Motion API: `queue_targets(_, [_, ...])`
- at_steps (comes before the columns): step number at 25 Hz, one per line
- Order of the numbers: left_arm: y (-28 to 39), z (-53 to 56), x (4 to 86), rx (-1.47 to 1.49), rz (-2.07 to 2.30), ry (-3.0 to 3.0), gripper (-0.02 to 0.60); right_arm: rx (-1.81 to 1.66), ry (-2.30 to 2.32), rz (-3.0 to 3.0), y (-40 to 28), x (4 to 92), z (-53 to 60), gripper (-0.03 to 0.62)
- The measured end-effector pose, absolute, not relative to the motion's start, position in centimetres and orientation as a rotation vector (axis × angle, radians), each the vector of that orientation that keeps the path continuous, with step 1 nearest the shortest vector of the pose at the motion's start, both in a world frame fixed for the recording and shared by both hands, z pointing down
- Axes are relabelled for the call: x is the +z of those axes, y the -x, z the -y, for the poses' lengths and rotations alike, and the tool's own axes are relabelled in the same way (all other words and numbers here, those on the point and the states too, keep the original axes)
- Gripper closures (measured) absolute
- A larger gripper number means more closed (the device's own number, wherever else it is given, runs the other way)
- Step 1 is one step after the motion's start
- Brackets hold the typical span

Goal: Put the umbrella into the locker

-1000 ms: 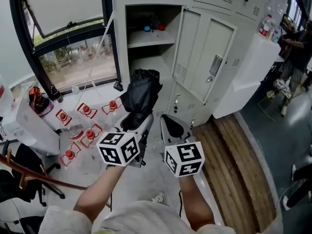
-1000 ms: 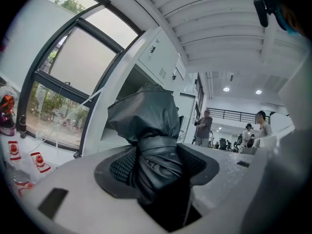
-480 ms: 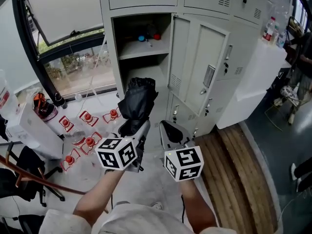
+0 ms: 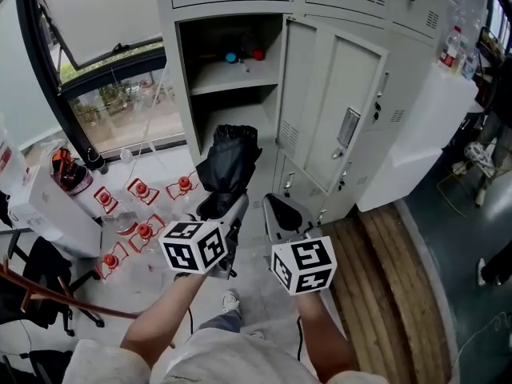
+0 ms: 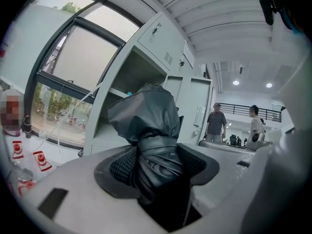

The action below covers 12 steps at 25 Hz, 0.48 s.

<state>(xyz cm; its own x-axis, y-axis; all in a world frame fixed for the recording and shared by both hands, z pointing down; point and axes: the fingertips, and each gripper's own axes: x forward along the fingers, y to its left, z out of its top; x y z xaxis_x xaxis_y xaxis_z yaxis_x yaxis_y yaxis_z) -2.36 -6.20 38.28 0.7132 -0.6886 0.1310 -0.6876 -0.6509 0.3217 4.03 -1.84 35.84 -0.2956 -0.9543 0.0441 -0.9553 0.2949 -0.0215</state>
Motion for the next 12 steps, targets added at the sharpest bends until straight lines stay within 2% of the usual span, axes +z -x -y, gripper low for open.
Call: queue_targets(12, [0.8,14.8,40.3,0.021,1.039,-2.549,0.33,0.065,-1.846,2.454,-5.1,36.7,10.0,0.591])
